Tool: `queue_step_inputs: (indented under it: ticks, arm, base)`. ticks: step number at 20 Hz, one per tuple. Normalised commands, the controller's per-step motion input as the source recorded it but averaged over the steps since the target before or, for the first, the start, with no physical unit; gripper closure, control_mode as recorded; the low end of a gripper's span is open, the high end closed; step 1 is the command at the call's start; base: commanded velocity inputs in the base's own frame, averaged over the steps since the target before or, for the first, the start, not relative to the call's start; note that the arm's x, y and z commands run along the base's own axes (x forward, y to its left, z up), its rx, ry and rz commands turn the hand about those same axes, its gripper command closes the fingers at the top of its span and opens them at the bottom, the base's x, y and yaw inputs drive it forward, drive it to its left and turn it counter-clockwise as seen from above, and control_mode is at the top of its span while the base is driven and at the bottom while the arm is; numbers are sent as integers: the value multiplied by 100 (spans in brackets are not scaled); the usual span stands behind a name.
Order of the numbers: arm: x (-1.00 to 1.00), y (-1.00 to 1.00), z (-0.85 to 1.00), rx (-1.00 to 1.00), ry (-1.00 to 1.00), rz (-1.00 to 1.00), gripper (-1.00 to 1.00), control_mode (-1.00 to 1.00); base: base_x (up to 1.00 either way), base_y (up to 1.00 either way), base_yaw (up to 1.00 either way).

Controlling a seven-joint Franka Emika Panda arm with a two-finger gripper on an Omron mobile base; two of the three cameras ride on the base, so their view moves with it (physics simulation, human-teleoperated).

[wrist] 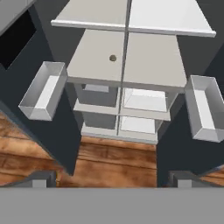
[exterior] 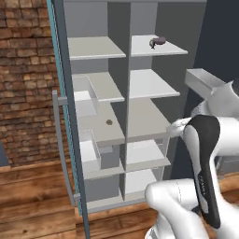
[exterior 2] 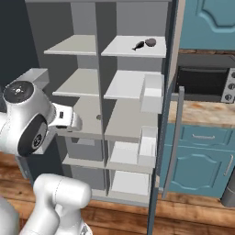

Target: Pick up the frozen fish from the freezer, place it on any shelf in the fridge, and close the fridge and freezer doors when done.

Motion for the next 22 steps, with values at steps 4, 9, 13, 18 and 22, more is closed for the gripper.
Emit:
queue_step_inputs:
  ticks: [4,9,13,18,22]
  arm:
    - [-28,100,1,-2,-28,-14,-100,-100]
    - [-6,100,0,-8,-34,-18,-100,-100]
    - [-3,100,0,-2,-32,-39,-100,-100]
    - [-13,100,-15,0,-30,-41,-100,-100]
    - [53,100,-12,0,-20,-26,-100,-100]
  base:
    - [0,0,0]
    - [0,0,0]
    - [0,0,0]
    - [0,0,0]
    - [0,0,0]
